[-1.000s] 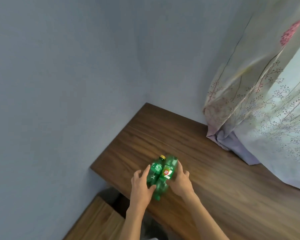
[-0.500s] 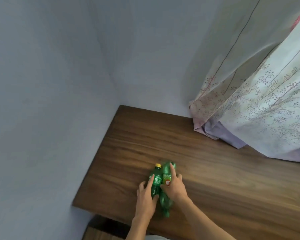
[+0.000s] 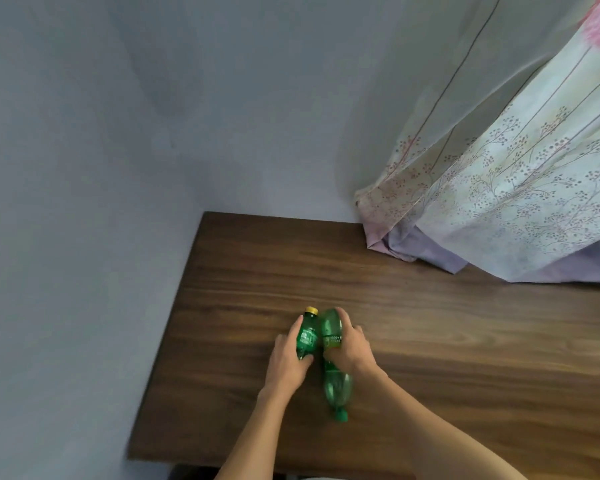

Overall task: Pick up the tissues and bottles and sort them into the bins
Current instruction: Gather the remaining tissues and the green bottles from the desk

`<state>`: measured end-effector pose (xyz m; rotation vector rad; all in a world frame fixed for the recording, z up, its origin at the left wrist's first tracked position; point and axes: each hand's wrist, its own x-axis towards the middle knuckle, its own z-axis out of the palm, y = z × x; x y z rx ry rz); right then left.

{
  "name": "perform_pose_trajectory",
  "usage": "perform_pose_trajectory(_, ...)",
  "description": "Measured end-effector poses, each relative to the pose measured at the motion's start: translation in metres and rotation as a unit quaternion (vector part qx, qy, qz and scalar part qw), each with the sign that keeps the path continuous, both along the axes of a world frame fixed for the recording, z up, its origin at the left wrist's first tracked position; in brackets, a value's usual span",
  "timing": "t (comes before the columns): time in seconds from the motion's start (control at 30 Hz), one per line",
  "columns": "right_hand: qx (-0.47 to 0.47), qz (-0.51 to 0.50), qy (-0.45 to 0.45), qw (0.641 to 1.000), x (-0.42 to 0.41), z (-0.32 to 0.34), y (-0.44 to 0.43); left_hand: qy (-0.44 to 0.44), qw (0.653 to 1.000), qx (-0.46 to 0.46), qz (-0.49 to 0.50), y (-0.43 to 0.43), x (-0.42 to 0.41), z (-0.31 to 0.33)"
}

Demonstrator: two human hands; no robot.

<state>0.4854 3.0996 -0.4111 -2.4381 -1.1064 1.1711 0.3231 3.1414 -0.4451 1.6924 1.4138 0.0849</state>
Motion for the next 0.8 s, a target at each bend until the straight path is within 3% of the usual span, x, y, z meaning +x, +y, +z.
perform_pose_trajectory(0.13, 0.095, -0.068, 0.023, 0.993, 0.020, 0.024, 0.018, -0.035, 0.999, 0.031, 0.019, 0.023, 0.009, 0.031)
perform_pose_trajectory(0.27, 0.244, -0.152, 0.039, 0.957, 0.045, 0.077, 0.025, -0.096, 0.991, 0.078, 0.053, 0.045, 0.027, 0.090)
perform_pose_trajectory(0.43, 0.357, -0.152, 0.017, 0.922, 0.081, 0.161, 0.001, -0.177, 0.973, 0.132, 0.067, 0.040, 0.052, 0.171)
perform_pose_trajectory(0.8, 0.494, -0.231, -0.046, 0.837, 0.168, 0.288, -0.153, -0.359, 0.915, 0.165, -0.080, -0.037, 0.149, 0.326)
